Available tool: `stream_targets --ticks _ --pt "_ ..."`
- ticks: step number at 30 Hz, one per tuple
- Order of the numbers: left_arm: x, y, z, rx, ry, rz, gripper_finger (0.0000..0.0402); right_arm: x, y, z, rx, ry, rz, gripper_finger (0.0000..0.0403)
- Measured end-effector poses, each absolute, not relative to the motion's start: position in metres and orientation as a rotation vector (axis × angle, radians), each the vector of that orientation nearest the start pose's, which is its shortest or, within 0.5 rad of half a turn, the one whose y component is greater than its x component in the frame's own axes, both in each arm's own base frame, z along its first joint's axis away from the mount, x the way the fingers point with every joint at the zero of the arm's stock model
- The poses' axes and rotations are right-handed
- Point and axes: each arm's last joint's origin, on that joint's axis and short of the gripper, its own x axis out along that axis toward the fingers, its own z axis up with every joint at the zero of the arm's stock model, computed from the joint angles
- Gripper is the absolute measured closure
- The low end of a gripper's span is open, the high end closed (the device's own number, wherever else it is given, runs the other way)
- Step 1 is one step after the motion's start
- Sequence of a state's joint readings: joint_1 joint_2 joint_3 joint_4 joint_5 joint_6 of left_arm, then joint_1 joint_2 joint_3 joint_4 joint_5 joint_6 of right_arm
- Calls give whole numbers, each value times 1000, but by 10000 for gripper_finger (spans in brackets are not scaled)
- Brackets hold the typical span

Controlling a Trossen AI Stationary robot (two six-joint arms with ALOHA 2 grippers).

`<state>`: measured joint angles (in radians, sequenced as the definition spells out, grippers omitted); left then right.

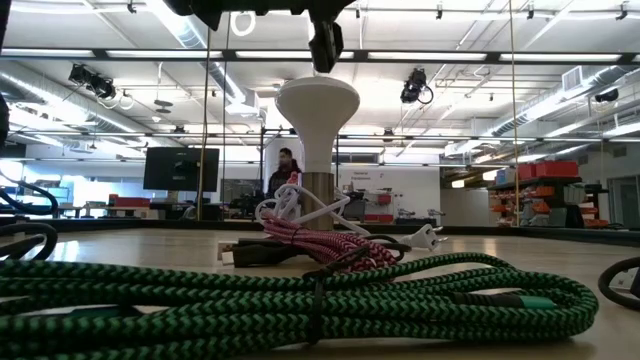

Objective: Pick & Place USB Port
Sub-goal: Put the top right black charger cable into the yellow bin

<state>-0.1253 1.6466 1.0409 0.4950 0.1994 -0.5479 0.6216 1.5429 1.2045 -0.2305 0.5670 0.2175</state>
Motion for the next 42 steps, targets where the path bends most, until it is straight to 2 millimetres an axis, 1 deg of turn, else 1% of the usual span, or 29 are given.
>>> stream_targets --ticks 3,5,9,12,16,19,24,28,31,33,38,42 --pt "363 -52 268 -530 232 -276 395 284 185 289 -80 512 -9 369" --pt "356 -50 273 -505 262 -242 395 282 184 286 -77 550 -23 351" --pt "334 -47 291 -466 313 -162 395 278 184 282 -78 595 -44 318" --pt "314 -56 298 -459 395 -118 395 276 182 279 -75 612 -91 303" --pt "277 -79 300 -472 562 3 395 271 176 275 -81 647 -190 301" --pt "246 -99 302 -507 640 97 395 267 172 273 -100 664 -249 308" --pt "198 -140 306 -656 658 178 395 266 170 272 -127 660 -281 323" --pt "164 -166 300 -775 641 262 395 267 170 273 -133 645 -299 332" --pt "145 -184 291 -854 609 317 395 267 170 273 -129 639 -298 336" --pt "135 -194 286 -888 598 325 395 267 170 273 -129 639 -298 339" --pt "117 -220 269 -967 617 332 395 267 170 273 -128 638 -297 339" --pt "106 -239 251 -1022 638 360 396 267 170 273 -127 636 -297 340"
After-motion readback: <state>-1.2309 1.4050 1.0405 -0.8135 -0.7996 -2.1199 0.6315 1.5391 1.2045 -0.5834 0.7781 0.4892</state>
